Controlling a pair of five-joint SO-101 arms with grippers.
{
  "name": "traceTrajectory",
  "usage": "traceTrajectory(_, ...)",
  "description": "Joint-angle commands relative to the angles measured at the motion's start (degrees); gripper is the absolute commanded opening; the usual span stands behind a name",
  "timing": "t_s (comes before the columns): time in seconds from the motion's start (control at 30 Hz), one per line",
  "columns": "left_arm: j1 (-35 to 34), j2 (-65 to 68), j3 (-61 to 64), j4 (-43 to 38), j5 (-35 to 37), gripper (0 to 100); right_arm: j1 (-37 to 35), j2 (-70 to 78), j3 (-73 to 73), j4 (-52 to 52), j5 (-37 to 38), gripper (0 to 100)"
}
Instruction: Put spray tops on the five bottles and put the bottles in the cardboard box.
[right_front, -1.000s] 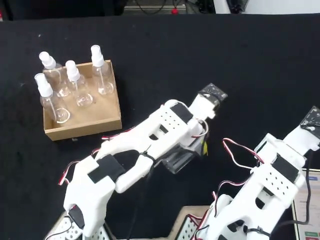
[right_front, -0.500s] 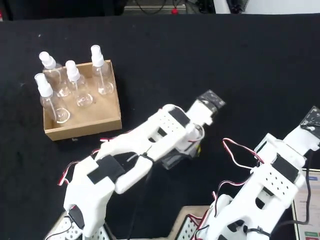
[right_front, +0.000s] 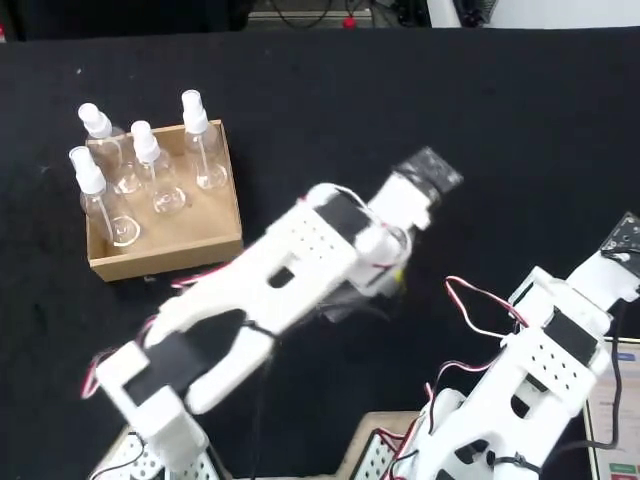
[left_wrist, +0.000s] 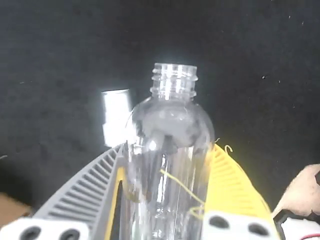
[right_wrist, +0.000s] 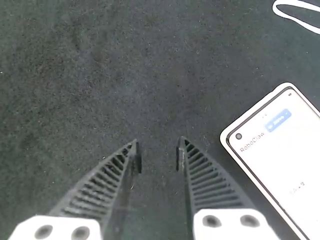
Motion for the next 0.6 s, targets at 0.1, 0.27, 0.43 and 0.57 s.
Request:
traceTrajectory(0.1,-5.76,-19.34,5.93,2.2,-2.46,19,-0.18,-0.75,-2.42,-1.76,0.62,12.7)
traceTrajectory(0.27,-8.84,-32.88,13.76,2.29,-3.96,20,-7.74,-0.75,-3.12,-1.32,0.62,12.7)
traceTrajectory(0.43,-14.99,-46.77,21.32,1.93,-3.96,20,-20.66,-0.75,-3.21,-1.32,0.62,12.7)
traceTrajectory(0.57,-21.14,-57.67,27.56,1.32,-3.96,20,-30.95,-0.31,-5.76,0.44,0.26,12.7)
